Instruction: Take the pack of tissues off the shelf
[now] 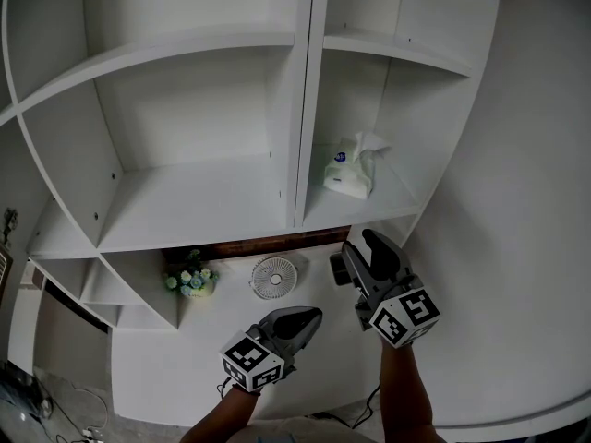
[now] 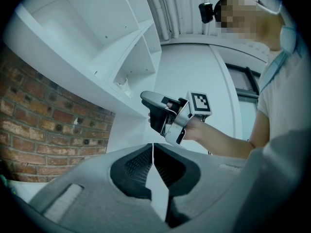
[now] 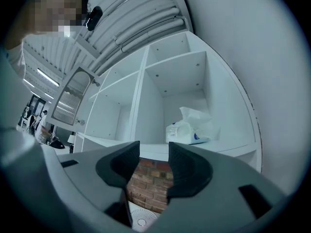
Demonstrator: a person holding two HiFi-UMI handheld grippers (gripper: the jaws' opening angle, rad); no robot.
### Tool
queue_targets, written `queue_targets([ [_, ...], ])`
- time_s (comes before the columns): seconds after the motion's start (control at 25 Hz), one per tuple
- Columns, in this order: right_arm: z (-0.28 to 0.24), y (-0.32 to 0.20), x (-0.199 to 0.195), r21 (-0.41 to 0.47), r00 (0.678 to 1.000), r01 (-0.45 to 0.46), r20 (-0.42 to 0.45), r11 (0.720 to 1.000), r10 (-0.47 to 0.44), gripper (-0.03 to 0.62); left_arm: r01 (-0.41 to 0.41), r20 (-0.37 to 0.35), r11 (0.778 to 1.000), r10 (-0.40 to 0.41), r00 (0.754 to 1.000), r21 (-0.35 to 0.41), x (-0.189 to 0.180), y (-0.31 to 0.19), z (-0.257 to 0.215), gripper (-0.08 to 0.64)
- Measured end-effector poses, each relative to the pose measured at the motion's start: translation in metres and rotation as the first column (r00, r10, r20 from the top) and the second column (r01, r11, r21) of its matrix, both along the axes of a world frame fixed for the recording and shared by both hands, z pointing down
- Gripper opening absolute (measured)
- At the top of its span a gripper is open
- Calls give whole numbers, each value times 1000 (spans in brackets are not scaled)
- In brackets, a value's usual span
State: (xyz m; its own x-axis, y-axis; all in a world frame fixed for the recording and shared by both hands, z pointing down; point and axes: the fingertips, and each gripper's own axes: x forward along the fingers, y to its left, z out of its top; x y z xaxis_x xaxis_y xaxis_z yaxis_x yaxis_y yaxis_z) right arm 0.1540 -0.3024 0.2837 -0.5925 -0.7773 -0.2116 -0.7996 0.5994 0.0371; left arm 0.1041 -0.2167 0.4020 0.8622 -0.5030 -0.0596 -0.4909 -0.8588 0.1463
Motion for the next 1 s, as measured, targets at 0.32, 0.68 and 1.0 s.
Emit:
queue_targets([
  [0.32, -9, -13, 5, 20, 1000, -22, -18, 1000, 22, 183, 5, 2, 1000, -5, 1000, -4, -1, -2, 2, 14],
  [0.68, -21, -33, 7, 28, 999, -38, -33, 999, 39, 183, 7, 1, 1000, -7, 1000, -10, -2, -6, 4, 14],
  [1.0, -31, -47, 7, 39, 998, -47, -35, 998, 48, 183, 13, 0, 1000, -13, 1000, -8, -3, -12, 3, 14],
])
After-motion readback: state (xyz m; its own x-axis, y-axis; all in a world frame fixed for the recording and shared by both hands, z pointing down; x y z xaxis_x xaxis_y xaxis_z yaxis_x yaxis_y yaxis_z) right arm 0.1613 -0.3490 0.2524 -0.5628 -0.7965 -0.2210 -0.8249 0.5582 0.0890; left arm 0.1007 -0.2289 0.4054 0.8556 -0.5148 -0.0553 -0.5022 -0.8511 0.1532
